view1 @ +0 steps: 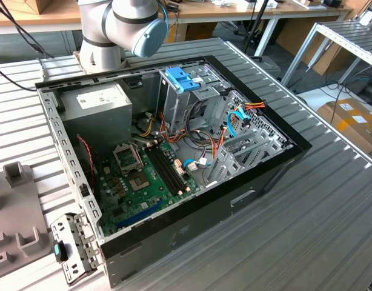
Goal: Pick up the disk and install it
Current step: 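Pick up the disk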
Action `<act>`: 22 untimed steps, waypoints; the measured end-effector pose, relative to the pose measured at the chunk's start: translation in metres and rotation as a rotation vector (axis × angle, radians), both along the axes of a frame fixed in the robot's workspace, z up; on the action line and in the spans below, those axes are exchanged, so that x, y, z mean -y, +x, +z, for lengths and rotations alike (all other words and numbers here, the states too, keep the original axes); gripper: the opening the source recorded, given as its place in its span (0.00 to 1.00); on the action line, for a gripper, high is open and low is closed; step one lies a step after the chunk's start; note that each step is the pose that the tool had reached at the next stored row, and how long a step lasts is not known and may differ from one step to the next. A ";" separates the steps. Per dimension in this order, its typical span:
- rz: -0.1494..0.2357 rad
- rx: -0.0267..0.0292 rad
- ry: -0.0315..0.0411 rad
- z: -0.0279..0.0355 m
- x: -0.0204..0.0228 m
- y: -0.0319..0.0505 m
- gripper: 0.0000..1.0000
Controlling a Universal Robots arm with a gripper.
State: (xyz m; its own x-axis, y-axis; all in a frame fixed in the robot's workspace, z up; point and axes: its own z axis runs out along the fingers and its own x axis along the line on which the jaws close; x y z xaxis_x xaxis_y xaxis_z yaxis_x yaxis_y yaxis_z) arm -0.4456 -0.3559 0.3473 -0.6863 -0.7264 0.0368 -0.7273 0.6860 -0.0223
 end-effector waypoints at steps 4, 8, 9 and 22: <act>0.115 0.0001 0.0000 -0.0005 0.0000 0.0003 0.11; 0.233 0.0001 0.0001 -0.0008 0.0000 0.0009 0.11; 0.249 0.0000 0.0000 -0.0008 0.0000 0.0010 0.11; 0.597 0.0001 0.0001 -0.0021 0.0000 0.0020 0.11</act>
